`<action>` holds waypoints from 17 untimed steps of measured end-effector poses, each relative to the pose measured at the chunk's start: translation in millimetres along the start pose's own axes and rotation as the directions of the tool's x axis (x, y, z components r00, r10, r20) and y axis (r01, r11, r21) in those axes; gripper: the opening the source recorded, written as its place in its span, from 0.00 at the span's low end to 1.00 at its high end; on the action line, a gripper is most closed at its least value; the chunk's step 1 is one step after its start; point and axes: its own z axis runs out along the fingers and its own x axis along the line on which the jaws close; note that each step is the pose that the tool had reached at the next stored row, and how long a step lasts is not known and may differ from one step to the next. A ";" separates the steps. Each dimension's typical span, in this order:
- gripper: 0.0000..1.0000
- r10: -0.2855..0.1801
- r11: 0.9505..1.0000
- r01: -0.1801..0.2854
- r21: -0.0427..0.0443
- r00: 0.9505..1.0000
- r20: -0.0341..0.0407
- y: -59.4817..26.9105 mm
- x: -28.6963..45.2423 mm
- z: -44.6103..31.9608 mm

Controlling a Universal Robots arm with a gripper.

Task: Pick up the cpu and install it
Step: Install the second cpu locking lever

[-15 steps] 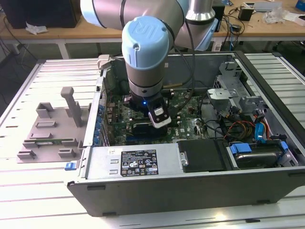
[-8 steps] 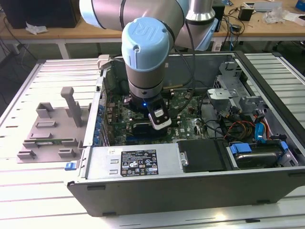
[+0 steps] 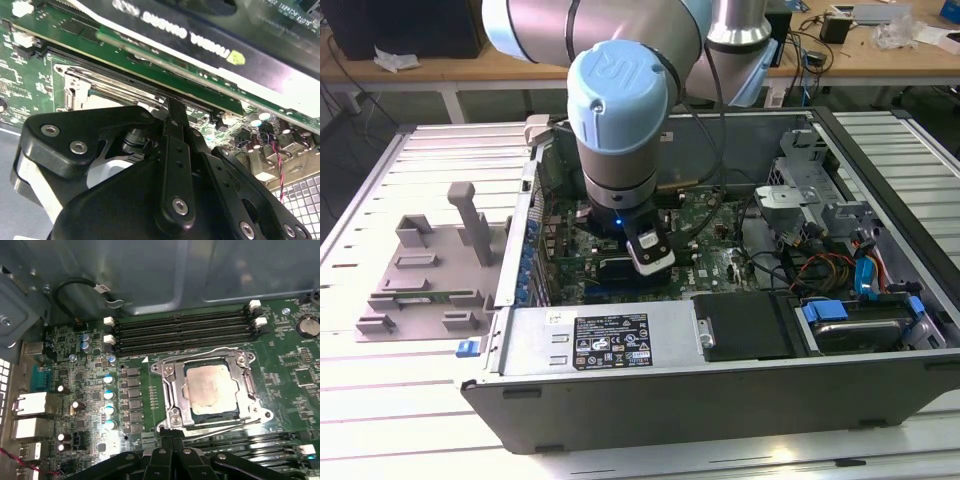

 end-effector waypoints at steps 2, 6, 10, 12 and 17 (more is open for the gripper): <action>0.11 0.000 1.000 0.000 -0.002 1.000 0.000 1.2 0.6 1.2; 0.11 -0.001 1.000 0.001 -0.005 1.000 0.002 2.6 1.2 2.6; 0.11 -0.002 1.000 0.002 -0.006 1.000 0.004 1.6 3.6 6.8; 0.11 -0.002 1.000 0.002 -0.005 1.000 0.005 1.8 4.8 7.5; 0.11 -0.002 1.000 0.002 -0.005 1.000 0.005 6.9 6.4 9.5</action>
